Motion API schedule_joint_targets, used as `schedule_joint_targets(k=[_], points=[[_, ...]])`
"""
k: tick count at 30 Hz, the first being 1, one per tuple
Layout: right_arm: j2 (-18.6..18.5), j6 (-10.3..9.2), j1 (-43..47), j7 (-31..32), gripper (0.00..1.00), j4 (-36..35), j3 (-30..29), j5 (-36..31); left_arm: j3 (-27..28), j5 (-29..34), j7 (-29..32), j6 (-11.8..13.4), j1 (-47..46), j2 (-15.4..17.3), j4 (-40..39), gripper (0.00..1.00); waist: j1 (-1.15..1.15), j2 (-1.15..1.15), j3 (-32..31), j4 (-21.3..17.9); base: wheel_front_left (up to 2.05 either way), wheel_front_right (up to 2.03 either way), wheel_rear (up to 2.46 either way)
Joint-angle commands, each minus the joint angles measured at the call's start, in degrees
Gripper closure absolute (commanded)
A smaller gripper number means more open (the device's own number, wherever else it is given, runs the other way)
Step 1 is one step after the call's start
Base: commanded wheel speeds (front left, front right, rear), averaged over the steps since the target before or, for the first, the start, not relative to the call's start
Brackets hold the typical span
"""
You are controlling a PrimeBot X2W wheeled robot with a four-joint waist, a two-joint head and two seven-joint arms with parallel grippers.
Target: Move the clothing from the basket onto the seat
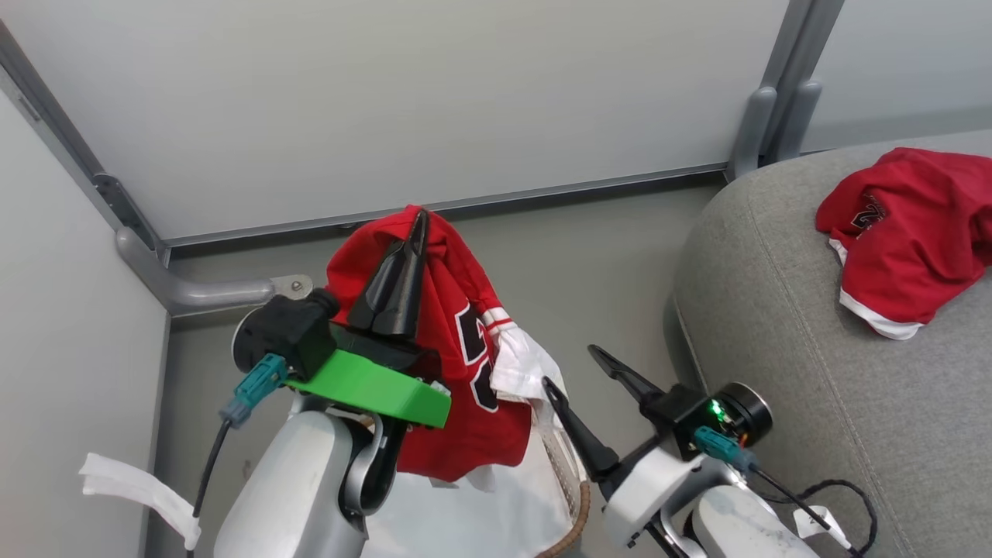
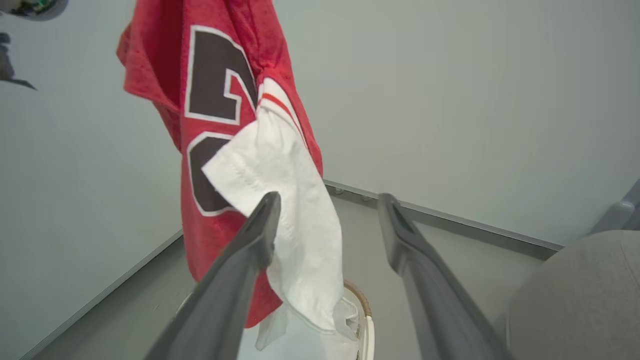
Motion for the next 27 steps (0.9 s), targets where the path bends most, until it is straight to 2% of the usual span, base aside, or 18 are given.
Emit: schedule_joint_targets(k=[1,7,11,22,23,24,25,26,27], points=[[-0.2,-0.08,-1.5,-0.1,0.0,0.0,1.7,1.0,-0.3,-0.5,0.0,-0.1,-1.2,-0.2,-0.3,1.0,0.0,0.0,0.2,0.7,0.0,0.0,0.0],[-0.2,-0.08,-6.6,-0.1,0.0,4.2,8.9,3.7,-3.0,-1.1,0.0,-0.1,-2.0,-0.5,0.0,1.0,0.0,0.0,0.2,3.0,0.0,0.0,0.0],[-0.2,-0.08,-9.2,-0.1,0.0,7.0,11.6,5.1,-5.3,-2.1,0.0,-0.1,-2.3,-0.7,0.1,1.0,0.0,0.0,0.2,4.7,0.0,0.0,0.0],[-0.2,-0.08,-12.6,-0.1,0.0,11.2,13.3,7.8,-11.5,-4.5,0.0,-0.1,-3.6,-1.0,0.0,1.0,0.0,0.0,0.0,8.7,0.0,0.0,0.0],[-0.2,-0.08,-12.8,-0.1,0.31,11.5,13.4,8.1,-12.0,-4.8,0.0,-0.1,-3.7,-1.0,-0.1,1.0,0.0,0.0,0.0,9.0,0.0,0.0,0.0],[-0.2,-0.08,-12.8,-0.1,0.53,11.7,13.4,8.3,-12.4,-4.9,0.0,-0.1,-3.8,-1.0,-0.2,1.0,0.0,0.0,0.1,9.1,0.0,0.0,0.0],[-0.2,-0.08,-12.9,-0.1,0.8,12.0,13.4,8.4,-12.6,-5.2,0.0,-0.1,-3.9,-1.0,-0.2,1.0,0.0,0.0,0.1,9.3,0.0,0.0,0.0],[-0.2,-0.08,-12.8,-0.1,1.0,12.2,13.6,8.7,-12.8,-5.4,0.0,-0.1,-3.9,-1.0,-0.3,1.0,0.0,0.0,0.1,9.5,0.0,0.0,0.0],[-0.2,-0.08,-12.8,-0.1,1.0,12.4,13.5,9.0,-13.1,-5.5,0.0,-0.1,-3.9,-1.0,-0.3,1.0,0.0,0.0,0.1,9.6,0.0,0.0,0.0]])
